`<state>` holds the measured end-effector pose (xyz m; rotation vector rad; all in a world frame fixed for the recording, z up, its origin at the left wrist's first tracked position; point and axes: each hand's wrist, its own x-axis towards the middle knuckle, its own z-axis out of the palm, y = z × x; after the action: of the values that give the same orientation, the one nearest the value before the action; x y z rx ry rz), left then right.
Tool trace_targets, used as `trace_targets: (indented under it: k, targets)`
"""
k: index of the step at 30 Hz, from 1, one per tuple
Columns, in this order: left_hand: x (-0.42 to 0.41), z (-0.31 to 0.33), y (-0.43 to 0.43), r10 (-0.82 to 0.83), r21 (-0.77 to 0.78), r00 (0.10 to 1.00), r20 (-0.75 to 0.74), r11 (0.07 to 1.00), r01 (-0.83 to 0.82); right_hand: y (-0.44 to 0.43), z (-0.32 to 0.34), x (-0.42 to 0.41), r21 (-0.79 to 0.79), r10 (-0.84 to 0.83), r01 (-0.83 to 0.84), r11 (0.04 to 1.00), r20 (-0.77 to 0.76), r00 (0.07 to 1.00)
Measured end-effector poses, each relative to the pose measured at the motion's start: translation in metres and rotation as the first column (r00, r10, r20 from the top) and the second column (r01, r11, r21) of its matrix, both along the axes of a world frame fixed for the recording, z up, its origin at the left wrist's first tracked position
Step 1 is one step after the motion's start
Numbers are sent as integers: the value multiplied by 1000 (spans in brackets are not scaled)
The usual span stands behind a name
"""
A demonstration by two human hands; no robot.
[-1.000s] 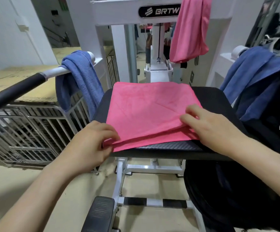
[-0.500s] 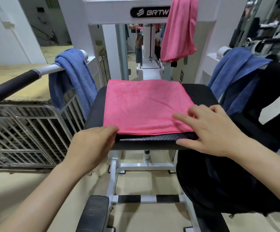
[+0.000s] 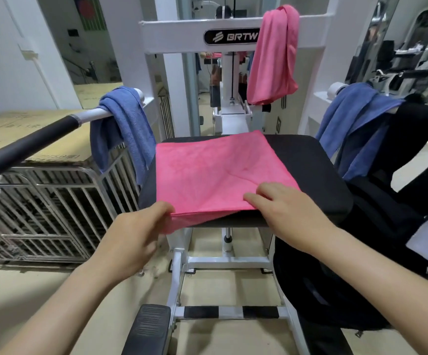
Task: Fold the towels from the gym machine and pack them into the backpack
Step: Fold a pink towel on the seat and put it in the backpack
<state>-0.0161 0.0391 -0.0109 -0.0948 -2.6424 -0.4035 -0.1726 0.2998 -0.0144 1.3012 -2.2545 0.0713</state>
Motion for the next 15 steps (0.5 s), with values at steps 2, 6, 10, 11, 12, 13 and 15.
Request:
trace_targets:
  k: [2,6,10,11,12,13,15]
  targets:
    - [7,4,-6,-24,232,994,109,973,-2,14,14,5,88,21,-41,995,212,977]
    - [3,11,-18,-153,540,954,256,841,-10,30,60,3,137,1,-101,985,589,808]
    - [-11,22,-25,-142,802,962,233,588,-107,33,81,-22,-70,64,-15,997,796,602]
    - [-13,25,-28,-157,841,961,226,529,-112,31,79,-31,-185,120,62,981,822,556]
    - [-17,27,-32,-168,870,962,215,480,-111,27,77,-40,-300,182,147,943,830,528]
    - [-22,29,-35,-158,889,968,198,444,-109,21,73,-48,-384,221,218,897,819,530]
    - [-34,31,-42,-76,895,981,180,426,-131,3,65,-63,-457,228,291,840,786,575]
